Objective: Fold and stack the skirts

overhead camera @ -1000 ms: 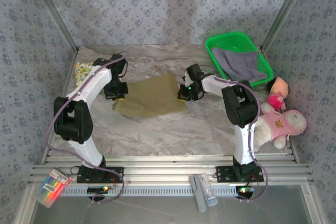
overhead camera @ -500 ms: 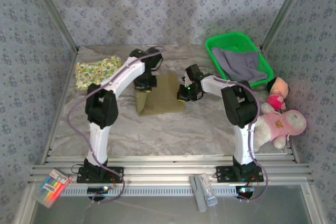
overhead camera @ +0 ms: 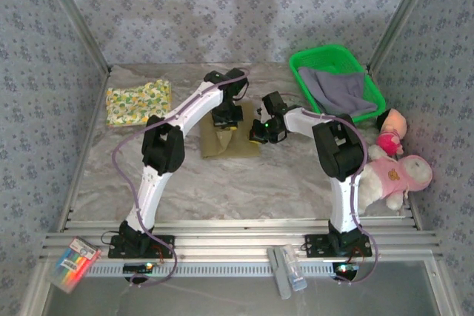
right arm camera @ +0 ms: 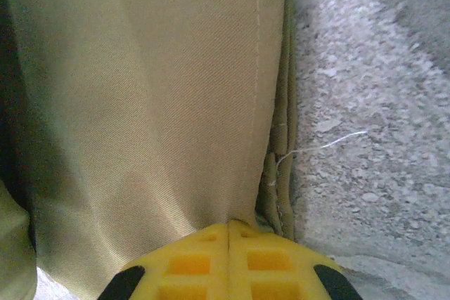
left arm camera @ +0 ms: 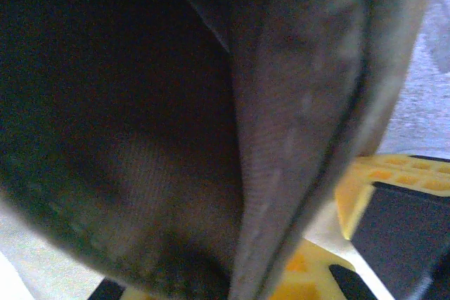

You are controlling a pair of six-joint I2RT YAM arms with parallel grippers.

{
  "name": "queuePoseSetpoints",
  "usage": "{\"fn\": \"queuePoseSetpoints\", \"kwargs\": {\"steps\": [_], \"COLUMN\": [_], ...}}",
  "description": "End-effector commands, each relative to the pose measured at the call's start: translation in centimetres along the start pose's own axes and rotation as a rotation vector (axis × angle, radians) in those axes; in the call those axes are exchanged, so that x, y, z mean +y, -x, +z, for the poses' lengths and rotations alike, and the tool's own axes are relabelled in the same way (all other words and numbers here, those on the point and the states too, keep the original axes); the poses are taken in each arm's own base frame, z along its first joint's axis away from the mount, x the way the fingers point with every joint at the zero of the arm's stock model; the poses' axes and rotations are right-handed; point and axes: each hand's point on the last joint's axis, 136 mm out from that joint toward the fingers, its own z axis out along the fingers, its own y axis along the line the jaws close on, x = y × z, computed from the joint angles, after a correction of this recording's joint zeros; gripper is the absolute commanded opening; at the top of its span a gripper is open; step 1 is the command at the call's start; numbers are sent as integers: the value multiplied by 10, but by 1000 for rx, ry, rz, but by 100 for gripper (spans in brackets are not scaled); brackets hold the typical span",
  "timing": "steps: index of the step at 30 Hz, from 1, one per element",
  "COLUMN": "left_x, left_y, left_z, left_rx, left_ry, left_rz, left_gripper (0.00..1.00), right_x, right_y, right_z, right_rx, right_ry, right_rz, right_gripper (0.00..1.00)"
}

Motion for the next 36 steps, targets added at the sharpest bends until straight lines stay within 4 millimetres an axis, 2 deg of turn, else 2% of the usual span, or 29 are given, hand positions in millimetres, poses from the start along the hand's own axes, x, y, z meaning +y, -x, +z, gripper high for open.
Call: {"fn": "queuePoseSetpoints", "kwargs": {"steps": [1,14,19,22,26,29,32,35,36], "left_x": [-23,-40,-38,-42,-59,-63,-73,-79,-77], "left_y": [4,9,12,15,15,25,38,47,49], "left_z": [-2,15,19,18,19,-1,-38,-73,-83], "left_rx": [-3,18,3,-5,14,-18,-85,-140,-159], "left_ry": [-89,-147,-134,-151,-240,-283,-364,-442,-450], "left_rz": [-10,-21,-43,-48,-37,-36,-17,-1,5], "left_gripper": [3,7,8,14,22,31,44,56,59], "right_x": [-42,-49,-49,-50,-47,-35,-23,-18,-25], "right_y": [-45,-54,-54,-54,-54,-38,-13,7,1], "right_z": [22,30,30,31,26,6,-24,-55,-59], "right_rx": [131,133,133,133,130,60,-68,-191,-205], "right_ry": [-135,-156,-157,-160,-157,-124,-109,-132,-153], "right_rz": [85,115,117,119,116,104,88,70,73], "right_gripper": [0,0,0,0,0,0,0,7,10]}}
